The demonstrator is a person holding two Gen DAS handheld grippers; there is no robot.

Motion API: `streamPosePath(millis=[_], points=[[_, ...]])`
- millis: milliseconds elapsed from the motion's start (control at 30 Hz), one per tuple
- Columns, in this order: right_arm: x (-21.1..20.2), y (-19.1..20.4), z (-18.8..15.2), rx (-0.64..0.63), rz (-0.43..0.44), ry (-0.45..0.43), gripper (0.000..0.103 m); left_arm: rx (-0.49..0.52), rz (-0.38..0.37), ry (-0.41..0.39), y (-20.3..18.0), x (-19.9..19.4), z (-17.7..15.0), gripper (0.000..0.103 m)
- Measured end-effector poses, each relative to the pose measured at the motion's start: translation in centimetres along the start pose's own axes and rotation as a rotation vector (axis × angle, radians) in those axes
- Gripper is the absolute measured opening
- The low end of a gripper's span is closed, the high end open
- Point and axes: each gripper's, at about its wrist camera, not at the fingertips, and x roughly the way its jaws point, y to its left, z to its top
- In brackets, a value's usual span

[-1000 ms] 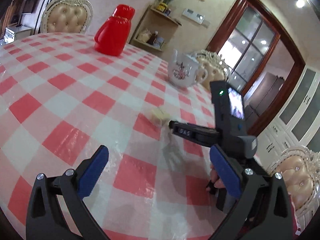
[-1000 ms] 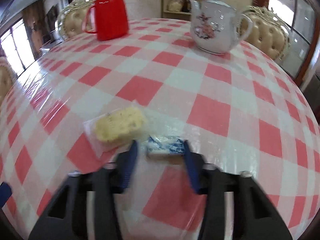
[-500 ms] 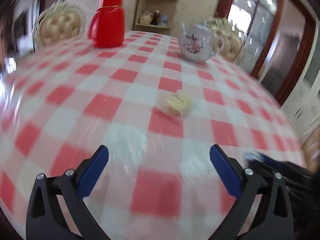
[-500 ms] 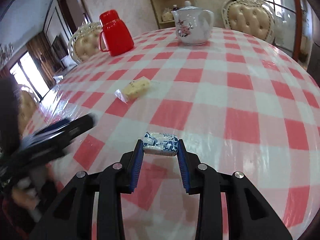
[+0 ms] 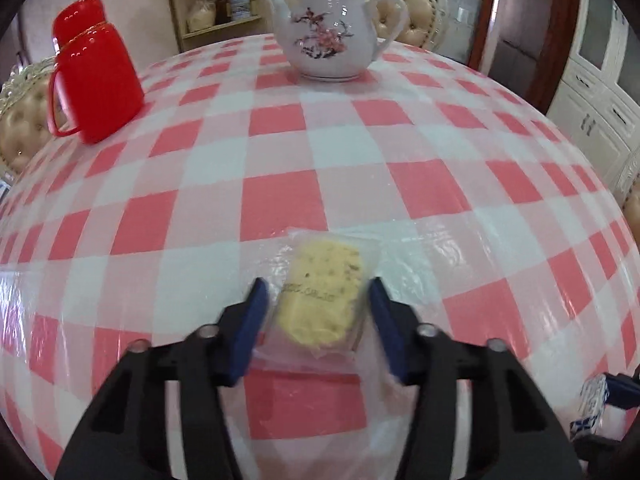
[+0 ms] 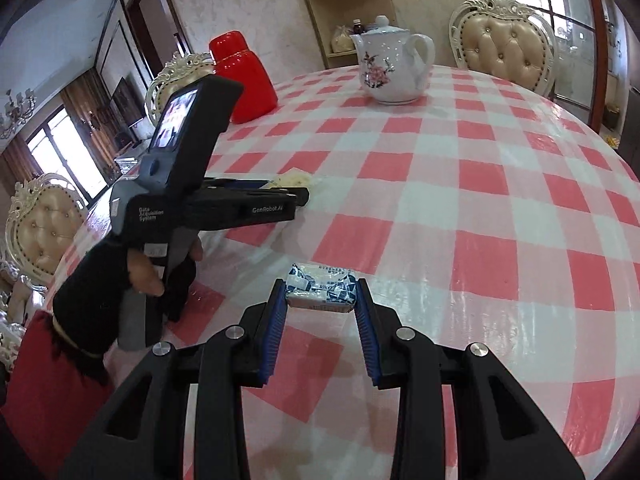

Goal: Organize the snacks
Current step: 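Grasp the white-blue wrapped candy with the right tool while the left tool grasps the yellow cake packet, then lift both held snacks and carry them toward the clear plastic bin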

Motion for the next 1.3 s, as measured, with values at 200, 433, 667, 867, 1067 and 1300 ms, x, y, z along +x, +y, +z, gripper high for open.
streamPosePath(millis=[200, 433, 667, 867, 1067, 1300], points=[[0.6, -0.8, 0.0, 0.027, -0.014, 0.002, 0.033, 0.068, 0.006, -0.026, -2.3, -1.3, -1.3, 0.036], [1.3, -1.3, -0.3, 0.045, -0.011, 0.015, 0.033, -0.002, 0.023, -0.072, -3.7, -4.8, -4.5, 0.036], [1.7, -1.6, -0.5, 0.06, -0.001, 0.01, 0.033, -0.086, 0.066, -0.078, -4.0, -8.9, -9.8, 0.036], [0.7, -0.8, -0.4, 0.041, -0.004, -0.034, 0.033, -0.159, 0.088, -0.112, -4.3, -13.2, -14.4, 0.036], [-2.1, 2.1, -3.0, -0.009, -0.007, -0.069, 0.033, -0.235, 0.106, -0.154, -4.1, -16.6, -18.7, 0.036], [-4.9, 3.8, -6.1, 0.005, 0.02, -0.094, 0.033, -0.272, 0.114, -0.194, -4.3, -18.6, -20.1, 0.036]])
